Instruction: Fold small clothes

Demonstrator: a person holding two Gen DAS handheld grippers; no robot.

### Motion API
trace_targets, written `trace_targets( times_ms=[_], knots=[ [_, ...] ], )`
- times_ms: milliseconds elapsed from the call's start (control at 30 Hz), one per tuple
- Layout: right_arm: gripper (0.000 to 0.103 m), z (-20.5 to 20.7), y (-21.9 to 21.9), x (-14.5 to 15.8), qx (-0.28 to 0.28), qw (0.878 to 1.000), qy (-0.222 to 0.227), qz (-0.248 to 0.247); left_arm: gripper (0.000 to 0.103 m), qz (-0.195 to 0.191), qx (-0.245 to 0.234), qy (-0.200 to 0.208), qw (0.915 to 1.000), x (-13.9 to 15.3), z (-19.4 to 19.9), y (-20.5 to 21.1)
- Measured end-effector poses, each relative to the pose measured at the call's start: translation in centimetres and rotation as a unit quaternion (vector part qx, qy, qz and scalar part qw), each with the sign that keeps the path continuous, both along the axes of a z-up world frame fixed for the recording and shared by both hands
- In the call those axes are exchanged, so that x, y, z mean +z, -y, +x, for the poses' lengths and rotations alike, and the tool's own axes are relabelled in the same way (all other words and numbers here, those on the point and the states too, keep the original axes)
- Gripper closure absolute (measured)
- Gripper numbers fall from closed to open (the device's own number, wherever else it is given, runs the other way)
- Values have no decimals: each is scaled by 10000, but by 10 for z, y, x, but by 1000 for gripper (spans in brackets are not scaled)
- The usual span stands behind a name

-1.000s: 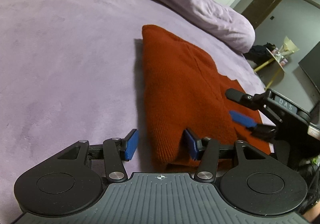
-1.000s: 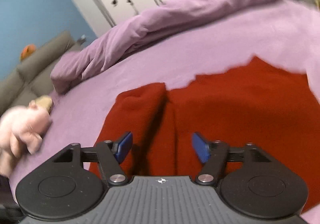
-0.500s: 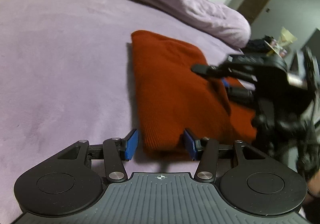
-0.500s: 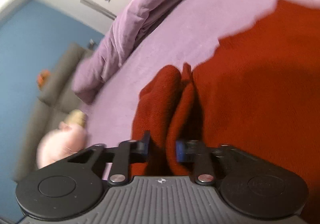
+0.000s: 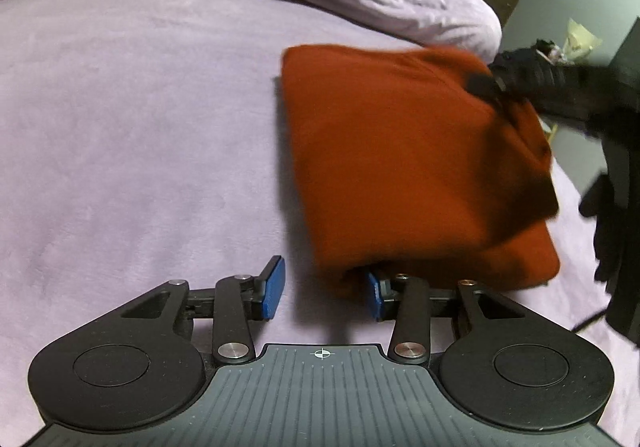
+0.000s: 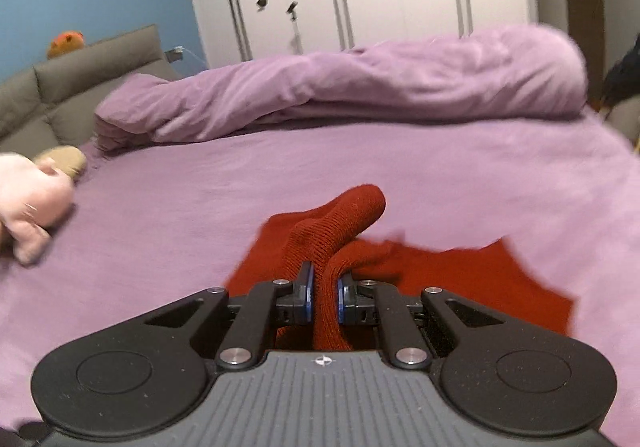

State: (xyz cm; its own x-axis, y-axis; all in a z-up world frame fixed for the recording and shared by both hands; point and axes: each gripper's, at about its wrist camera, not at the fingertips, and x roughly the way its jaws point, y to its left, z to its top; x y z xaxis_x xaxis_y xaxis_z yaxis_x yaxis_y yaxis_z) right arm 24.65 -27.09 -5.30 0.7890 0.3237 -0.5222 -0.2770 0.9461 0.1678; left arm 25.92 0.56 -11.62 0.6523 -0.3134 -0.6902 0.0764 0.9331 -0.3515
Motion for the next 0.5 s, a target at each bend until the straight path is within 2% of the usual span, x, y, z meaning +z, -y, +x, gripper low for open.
trace_targets(
  times_ms=[200, 267, 367, 433, 500],
  knots=[
    [93, 3, 36, -29, -552, 9967, -75, -598, 56, -152, -91, 11, 9998, -4, -1, 5],
    [93, 11, 46, -48, -652, 9956, -383, -550, 57, -237, -116, -60, 9996, -4, -1, 5],
    [89, 19, 58, -74, -602, 9952, -756, -145, 59, -228, -141, -74, 9996, -2, -2, 4],
    [84, 21, 72, -77, -581, 9934, -905, 410, 61, -188, -178, -50, 9997, -1, -1, 3],
    [78, 22, 89, -78, -626, 9855, -1170, 1062, 61, -198, -177, -65, 9996, -2, -1, 2]
  ],
)
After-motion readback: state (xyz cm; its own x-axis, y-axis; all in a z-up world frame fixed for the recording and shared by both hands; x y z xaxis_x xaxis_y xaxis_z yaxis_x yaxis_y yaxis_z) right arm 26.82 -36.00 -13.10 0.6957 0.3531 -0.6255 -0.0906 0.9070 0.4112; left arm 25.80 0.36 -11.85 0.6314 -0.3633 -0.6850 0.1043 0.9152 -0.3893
